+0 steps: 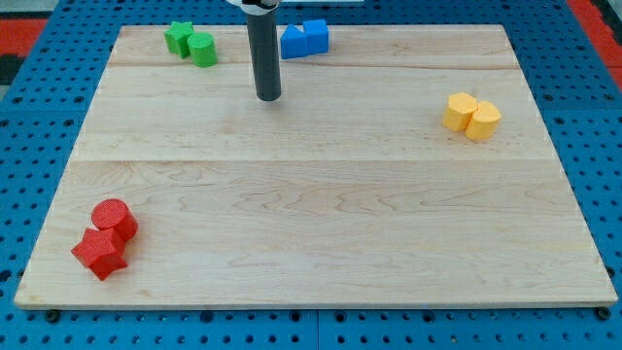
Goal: Push the green star along with the green circle slightly down
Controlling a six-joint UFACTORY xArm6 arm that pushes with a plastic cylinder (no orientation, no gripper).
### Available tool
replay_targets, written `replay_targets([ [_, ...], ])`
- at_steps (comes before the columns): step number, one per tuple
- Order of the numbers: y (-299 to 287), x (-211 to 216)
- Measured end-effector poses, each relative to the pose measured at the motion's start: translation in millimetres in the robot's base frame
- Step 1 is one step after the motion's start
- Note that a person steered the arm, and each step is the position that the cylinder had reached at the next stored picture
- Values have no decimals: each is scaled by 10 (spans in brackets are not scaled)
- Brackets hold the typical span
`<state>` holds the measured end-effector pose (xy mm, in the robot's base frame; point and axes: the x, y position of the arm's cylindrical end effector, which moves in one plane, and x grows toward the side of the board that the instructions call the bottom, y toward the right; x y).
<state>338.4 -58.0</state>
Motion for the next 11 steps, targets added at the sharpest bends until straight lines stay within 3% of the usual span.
replay_targets([
  [1, -342, 264],
  [2, -1168, 263],
  [3, -2096, -56],
  [4, -2462, -643],
  [5, -2284, -1109],
  [6, -1709, -1427],
  [7, -1335, -1136],
  [9, -1165, -548],
  [10, -1595, -531],
  [11, -1864, -891],
])
